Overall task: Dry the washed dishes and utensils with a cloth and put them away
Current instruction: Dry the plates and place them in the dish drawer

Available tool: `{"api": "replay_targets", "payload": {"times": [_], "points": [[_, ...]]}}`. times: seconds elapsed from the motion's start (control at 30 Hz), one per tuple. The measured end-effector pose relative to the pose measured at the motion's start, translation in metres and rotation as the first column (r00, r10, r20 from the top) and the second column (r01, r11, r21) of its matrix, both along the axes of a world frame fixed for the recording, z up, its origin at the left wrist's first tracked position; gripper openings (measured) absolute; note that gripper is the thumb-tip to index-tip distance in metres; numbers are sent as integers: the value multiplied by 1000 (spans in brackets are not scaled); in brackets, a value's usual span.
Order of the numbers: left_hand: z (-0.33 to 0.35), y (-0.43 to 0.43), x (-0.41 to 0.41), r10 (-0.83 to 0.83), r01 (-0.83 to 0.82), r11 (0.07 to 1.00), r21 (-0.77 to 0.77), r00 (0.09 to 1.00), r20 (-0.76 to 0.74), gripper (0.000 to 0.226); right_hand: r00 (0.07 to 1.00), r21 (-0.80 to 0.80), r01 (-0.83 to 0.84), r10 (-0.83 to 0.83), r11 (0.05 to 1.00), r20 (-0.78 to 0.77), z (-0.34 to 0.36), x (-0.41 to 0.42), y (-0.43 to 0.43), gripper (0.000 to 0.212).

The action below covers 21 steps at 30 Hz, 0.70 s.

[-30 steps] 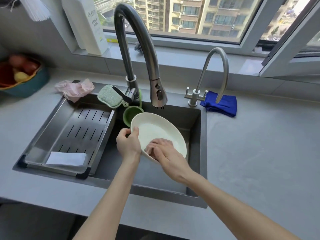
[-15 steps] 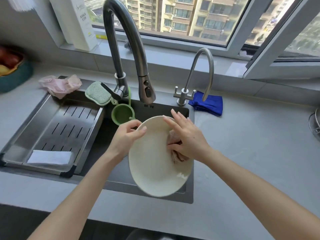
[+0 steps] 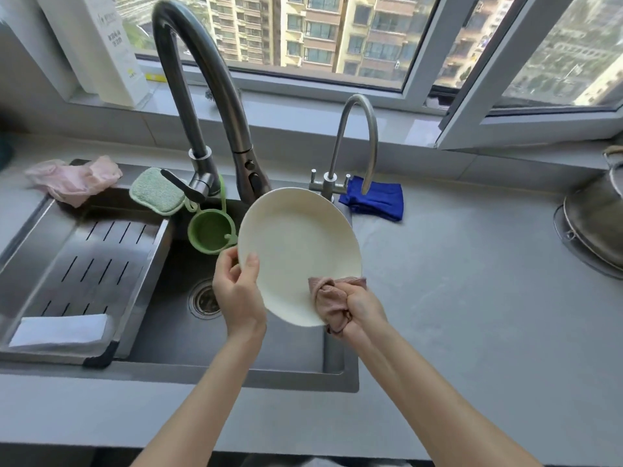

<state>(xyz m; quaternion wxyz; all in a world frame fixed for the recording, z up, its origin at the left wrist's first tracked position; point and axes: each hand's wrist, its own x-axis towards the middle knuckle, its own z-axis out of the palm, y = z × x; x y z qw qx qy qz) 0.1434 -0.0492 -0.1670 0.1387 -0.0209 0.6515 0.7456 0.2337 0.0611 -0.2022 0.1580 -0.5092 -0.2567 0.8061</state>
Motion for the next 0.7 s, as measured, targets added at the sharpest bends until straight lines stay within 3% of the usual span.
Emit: {"api": "replay_targets", "payload": {"times": [0.1,0.17,0.2,0.23,0.3,0.4,0.47,0.53,0.6,0.7], "points": [[-10,-11,-2,-247,256,964,-76,963,109,17,976,202,-97,53,975,212,15,19,14,31],[-12,-15,-21,-486,517,851,-92,842,234,13,951,243,-230,164,942,262,30,33,27,30],[-12,-15,-32,-589,629,771,-95,763,266,29,932,276,-305,227,911,282,38,37,34,29],[-11,-13,-42,-670,711,698,-91,692,267,47,891,357,-408,281,841,357,42,40,44,27],[-3,-2,-56,-791,816,571,-86,576,207,66,770,497,-624,367,603,521,54,39,61,24],[11,17,-60,-882,898,423,-121,439,171,37,650,579,-756,467,307,600,71,26,76,26],[18,27,-58,-883,888,422,-182,449,140,24,622,600,-771,461,216,633,82,17,84,29],[26,35,-55,-851,810,483,-333,524,40,22,636,636,-752,444,173,631,86,12,89,25],[30,41,-51,-785,691,584,-425,613,-83,33,672,671,-719,427,181,605,86,11,94,20],[28,44,-39,-672,611,712,-345,736,-84,43,771,737,-631,302,241,561,76,17,100,21]]}}
